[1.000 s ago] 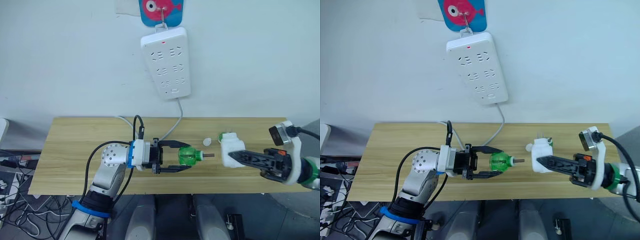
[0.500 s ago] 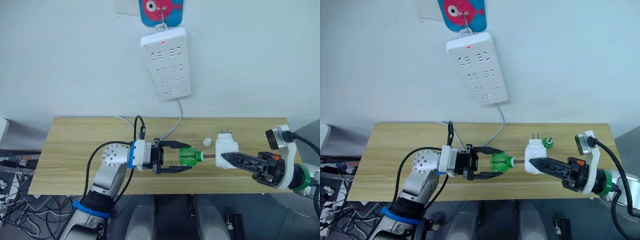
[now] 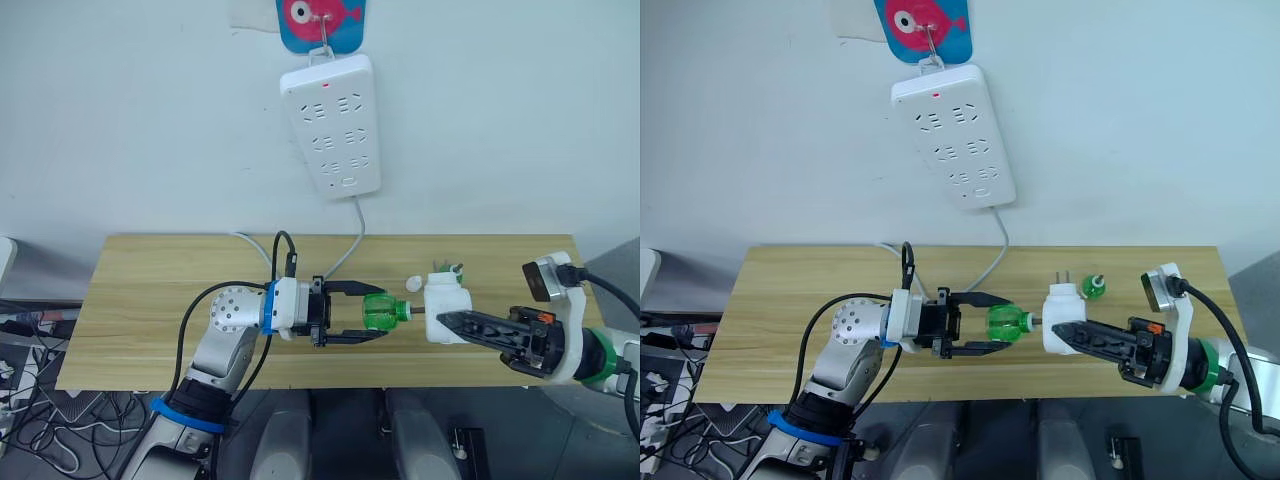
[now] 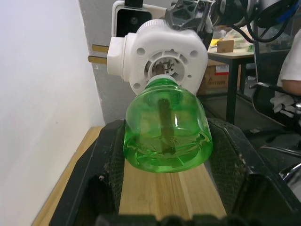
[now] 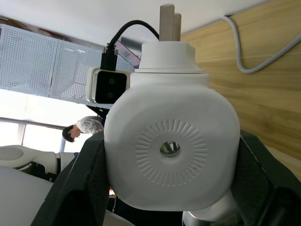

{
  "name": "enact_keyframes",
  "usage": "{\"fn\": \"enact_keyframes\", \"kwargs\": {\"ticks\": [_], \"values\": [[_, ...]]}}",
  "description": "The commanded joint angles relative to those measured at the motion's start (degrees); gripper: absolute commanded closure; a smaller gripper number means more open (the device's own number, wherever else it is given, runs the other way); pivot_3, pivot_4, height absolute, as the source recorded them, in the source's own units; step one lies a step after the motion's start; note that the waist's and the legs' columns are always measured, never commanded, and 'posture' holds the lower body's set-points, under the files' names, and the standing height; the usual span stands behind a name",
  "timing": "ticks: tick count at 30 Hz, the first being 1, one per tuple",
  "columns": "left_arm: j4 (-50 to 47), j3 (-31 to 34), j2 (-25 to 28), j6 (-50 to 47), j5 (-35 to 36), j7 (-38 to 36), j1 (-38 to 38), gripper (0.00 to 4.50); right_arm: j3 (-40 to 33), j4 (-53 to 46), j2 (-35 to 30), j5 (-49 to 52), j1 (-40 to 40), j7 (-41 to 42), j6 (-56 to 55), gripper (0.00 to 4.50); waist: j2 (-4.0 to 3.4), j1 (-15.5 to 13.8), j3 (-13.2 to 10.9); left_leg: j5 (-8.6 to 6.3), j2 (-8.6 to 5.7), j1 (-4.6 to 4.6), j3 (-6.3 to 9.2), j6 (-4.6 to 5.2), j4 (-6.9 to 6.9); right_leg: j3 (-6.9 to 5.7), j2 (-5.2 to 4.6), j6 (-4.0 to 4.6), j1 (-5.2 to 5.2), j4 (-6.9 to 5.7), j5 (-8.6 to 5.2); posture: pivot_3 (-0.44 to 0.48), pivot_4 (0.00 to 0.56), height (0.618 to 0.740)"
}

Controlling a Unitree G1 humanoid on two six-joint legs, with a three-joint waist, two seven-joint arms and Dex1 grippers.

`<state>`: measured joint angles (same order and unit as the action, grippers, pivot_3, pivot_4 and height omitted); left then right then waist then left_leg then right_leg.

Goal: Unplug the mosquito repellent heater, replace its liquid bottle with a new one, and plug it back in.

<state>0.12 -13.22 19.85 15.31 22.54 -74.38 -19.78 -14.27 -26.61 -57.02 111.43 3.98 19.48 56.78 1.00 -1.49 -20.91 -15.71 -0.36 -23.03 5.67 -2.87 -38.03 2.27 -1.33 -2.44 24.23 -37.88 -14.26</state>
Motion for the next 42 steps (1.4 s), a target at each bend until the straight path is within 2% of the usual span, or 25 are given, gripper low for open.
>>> {"fn": "enact_keyframes", "kwargs": {"ticks": [1, 7, 19, 25, 32, 42], "values": [[-1.23, -1.04, -0.71, 1.04, 0.16, -0.11, 0.05, 2.27, 1.01, -1.89, 0.2, 1.57, -1.49, -0.68, -0.94, 1.52, 0.0, -0.01, 0.0, 0.0, -0.01, 0.0, 0.0, 0.0, 0.0, 0.01, -0.01, 0.0, 0.0, 0.0, 0.0, 0.139, 0.343, 0.74], [-0.66, -1.12, -0.59, 1.16, 0.11, -0.76, -0.38, 2.27, 2.74, -0.69, 1.21, 1.57, -4.14, -2.69, -0.98, 1.52, 0.0, -0.02, 0.0, 0.0, 0.0, 0.0, 0.02, 0.0, 0.0, -0.01, 0.0, 0.0, 0.0, 0.0, 0.0, 0.141, 0.349, 0.74], [-0.25, -0.95, -0.09, 1.3, 0.28, -1.54, -0.56, 2.27, 1.38, 3.45, 0.7, 1.57, -6.66, -2.6, 2.33, 1.52, 0.0, -0.01, 0.0, 0.0, 0.01, 0.0, 0.02, 0.0, 0.0, -0.01, 0.0, 0.01, 0.0, -0.01, 0.01, 0.135, 0.348, 0.74], [0.74, -1.08, -1.1, 1.26, -0.37, -0.6, -1.82, 2.27, 3.46, 0.59, -0.1, 1.57, -6.28, -3.43, 2.36, 1.52, 0.0, 0.0, 0.0, 0.0, -0.01, 0.0, 0.02, 0.0, 0.0, -0.01, -0.01, 0.01, 0.0, 0.0, 0.01, 0.13, 0.349, 0.74], [0.79, -1.55, -2.18, 1.4, -0.93, -0.07, -2.27, 2.27, 8.8, -0.92, 1.42, 1.57, -9.89, -12.52, -1.08, 1.52, 0.0, 0.1, 0.0, 0.0, 0.01, 0.01, 0.02, 0.0, -0.01, -0.01, 0.0, 0.01, 0.01, -0.03, 0.01, 0.13, 0.348, 0.74], [1.19, -1.59, -2.69, 2.87, -0.76, -2.06, -2.25, 2.27, 12.54, -3.45, 2.6, 1.57, -12.12, -15.06, -1.85, 1.52, 0.0, 0.06, 0.0, 0.0, -0.01, -0.03, 0.05, 0.0, -0.01, -0.03, -0.02, 0.02, 0.03, 0.0, 0.01, 0.121, 0.345, 0.74]]}}
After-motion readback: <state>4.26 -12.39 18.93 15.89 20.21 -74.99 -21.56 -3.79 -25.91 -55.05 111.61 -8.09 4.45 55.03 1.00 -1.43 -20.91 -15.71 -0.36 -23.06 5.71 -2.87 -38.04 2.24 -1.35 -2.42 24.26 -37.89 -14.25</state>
